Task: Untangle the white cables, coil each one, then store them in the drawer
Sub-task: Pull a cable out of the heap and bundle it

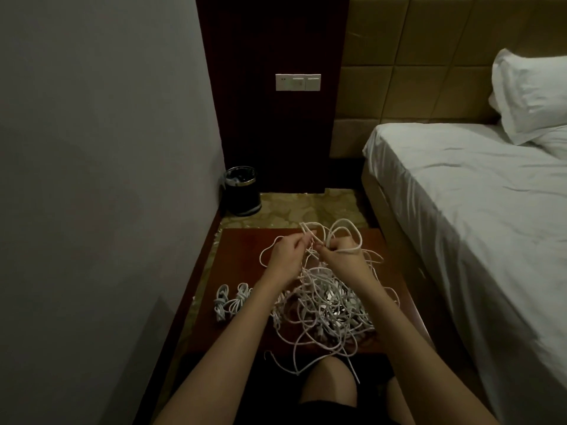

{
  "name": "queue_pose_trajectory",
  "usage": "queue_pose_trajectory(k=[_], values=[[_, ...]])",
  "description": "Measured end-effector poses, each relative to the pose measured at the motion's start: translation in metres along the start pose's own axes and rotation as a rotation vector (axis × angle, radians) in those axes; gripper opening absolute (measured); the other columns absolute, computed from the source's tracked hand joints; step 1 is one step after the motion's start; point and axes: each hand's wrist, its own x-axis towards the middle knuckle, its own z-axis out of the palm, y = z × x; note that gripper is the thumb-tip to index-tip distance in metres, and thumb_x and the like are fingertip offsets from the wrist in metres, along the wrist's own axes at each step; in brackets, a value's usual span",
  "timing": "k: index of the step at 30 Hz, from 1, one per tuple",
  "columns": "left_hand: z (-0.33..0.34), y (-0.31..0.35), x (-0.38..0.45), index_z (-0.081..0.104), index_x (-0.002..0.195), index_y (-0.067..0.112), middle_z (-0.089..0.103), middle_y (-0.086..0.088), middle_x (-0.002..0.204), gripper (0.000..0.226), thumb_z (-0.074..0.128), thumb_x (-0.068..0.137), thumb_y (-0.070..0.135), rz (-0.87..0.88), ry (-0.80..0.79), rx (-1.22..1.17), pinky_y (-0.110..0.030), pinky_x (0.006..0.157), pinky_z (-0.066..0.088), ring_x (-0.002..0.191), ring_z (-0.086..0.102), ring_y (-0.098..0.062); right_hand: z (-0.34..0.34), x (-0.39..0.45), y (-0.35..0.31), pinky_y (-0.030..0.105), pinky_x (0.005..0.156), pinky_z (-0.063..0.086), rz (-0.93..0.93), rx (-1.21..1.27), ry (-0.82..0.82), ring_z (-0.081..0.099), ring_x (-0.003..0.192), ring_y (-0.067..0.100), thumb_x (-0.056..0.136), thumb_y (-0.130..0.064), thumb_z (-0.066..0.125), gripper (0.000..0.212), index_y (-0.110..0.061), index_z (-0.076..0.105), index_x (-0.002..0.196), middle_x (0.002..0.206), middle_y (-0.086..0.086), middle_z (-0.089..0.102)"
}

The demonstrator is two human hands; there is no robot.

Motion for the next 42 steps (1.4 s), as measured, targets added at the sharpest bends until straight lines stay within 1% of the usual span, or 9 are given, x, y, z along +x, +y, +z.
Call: queue_pose_trajectory(k=[6, 10, 14, 17, 23, 28, 35, 38, 42], values=[[-0.015, 0.023, 0.008, 0.066, 0.123, 0.023, 0.069, 0.003, 0.106, 0.034, 0.039, 0.104, 0.031, 0.061, -0.122, -0.052, -0.027, 0.082, 0.047, 0.098, 0.061, -0.010, 0.020, 0.000, -0.002, 0.048, 0.066, 0.053, -0.060, 0.092, -0.075, 0.065, 0.072, 0.041, 0.092, -0.015, 0.061, 0.027, 0.008, 0.068, 0.080, 0.076, 0.027, 0.068], [-0.006, 0.011, 0.000, 0.045, 0.143, 0.021, 0.053, 0.004, 0.138, 0.043, 0.039, 0.104, 0.037, -0.015, -0.020, -0.252, -0.021, 0.094, 0.042, 0.120, 0.052, -0.007, 0.008, -0.004, -0.013, 0.033, 0.060, 0.051, -0.124, 0.244, 0.044, 0.066, 0.064, 0.020, 0.095, -0.021, 0.058, 0.026, -0.004, 0.071, 0.081, 0.071, 0.015, 0.070], [0.019, -0.017, -0.020, 0.058, 0.121, 0.013, 0.069, 0.002, 0.105, 0.024, 0.043, 0.103, 0.020, -0.081, -0.102, -0.322, -0.025, 0.079, 0.053, 0.089, 0.067, -0.003, -0.007, -0.005, -0.035, 0.017, 0.055, 0.050, -0.167, 0.413, 0.092, 0.064, 0.063, 0.005, 0.092, -0.020, 0.062, 0.016, -0.013, 0.072, 0.082, 0.073, 0.004, 0.068], [0.024, -0.019, -0.022, 0.068, 0.096, 0.009, 0.066, 0.010, 0.083, 0.019, 0.050, 0.100, 0.013, -0.021, -0.050, -0.175, -0.007, 0.071, 0.042, 0.074, 0.061, 0.007, -0.014, -0.003, -0.047, 0.021, 0.063, 0.050, -0.196, 0.471, 0.145, 0.062, 0.064, 0.007, 0.090, -0.017, 0.066, 0.017, -0.011, 0.072, 0.076, 0.066, -0.003, 0.067], [0.018, -0.035, -0.020, 0.074, 0.105, 0.021, 0.073, 0.000, 0.100, 0.030, 0.052, 0.098, 0.039, -0.064, -0.112, 0.031, -0.033, 0.080, 0.054, 0.088, 0.066, -0.014, -0.027, -0.010, -0.063, 0.016, 0.063, 0.048, -0.288, 0.552, 0.224, 0.060, 0.061, 0.003, 0.090, -0.016, 0.066, 0.017, -0.018, 0.071, 0.074, 0.061, -0.009, 0.065], [0.008, -0.021, -0.013, 0.072, 0.100, 0.030, 0.073, -0.001, 0.091, 0.020, 0.053, 0.098, 0.035, -0.066, -0.022, -0.117, -0.031, 0.070, 0.043, 0.079, 0.056, -0.017, -0.037, -0.009, -0.056, 0.013, 0.059, 0.048, -0.252, 0.525, 0.339, 0.060, 0.059, 0.000, 0.091, -0.017, 0.064, 0.018, -0.012, 0.070, 0.075, 0.063, -0.006, 0.065], [-0.014, 0.010, 0.004, 0.071, 0.093, 0.014, 0.064, 0.007, 0.072, 0.024, 0.051, 0.100, 0.027, -0.011, 0.052, -0.059, -0.023, 0.055, 0.037, 0.066, 0.056, -0.020, -0.026, -0.014, -0.013, 0.016, 0.055, 0.049, -0.086, 0.252, 0.042, 0.065, 0.064, 0.008, 0.098, -0.022, 0.053, 0.024, -0.006, 0.066, 0.086, 0.074, 0.004, 0.065], [-0.015, 0.020, 0.006, 0.071, 0.092, 0.015, 0.063, 0.006, 0.072, 0.024, 0.051, 0.100, 0.028, 0.040, 0.032, -0.023, -0.014, 0.053, 0.039, 0.064, 0.058, -0.010, -0.016, -0.015, -0.017, 0.044, 0.070, 0.056, -0.117, 0.293, 0.047, 0.066, 0.078, 0.039, 0.096, -0.031, 0.055, 0.034, 0.000, 0.068, 0.089, 0.084, 0.026, 0.068], [-0.012, 0.022, 0.011, 0.074, 0.099, 0.012, 0.062, 0.004, 0.067, 0.022, 0.054, 0.098, 0.019, 0.006, 0.016, 0.047, -0.026, 0.056, 0.040, 0.058, 0.053, -0.008, -0.013, -0.014, -0.026, 0.053, 0.076, 0.055, -0.182, 0.317, -0.004, 0.066, 0.086, 0.040, 0.093, -0.022, 0.063, 0.014, -0.015, 0.069, 0.102, 0.091, 0.020, 0.070]])
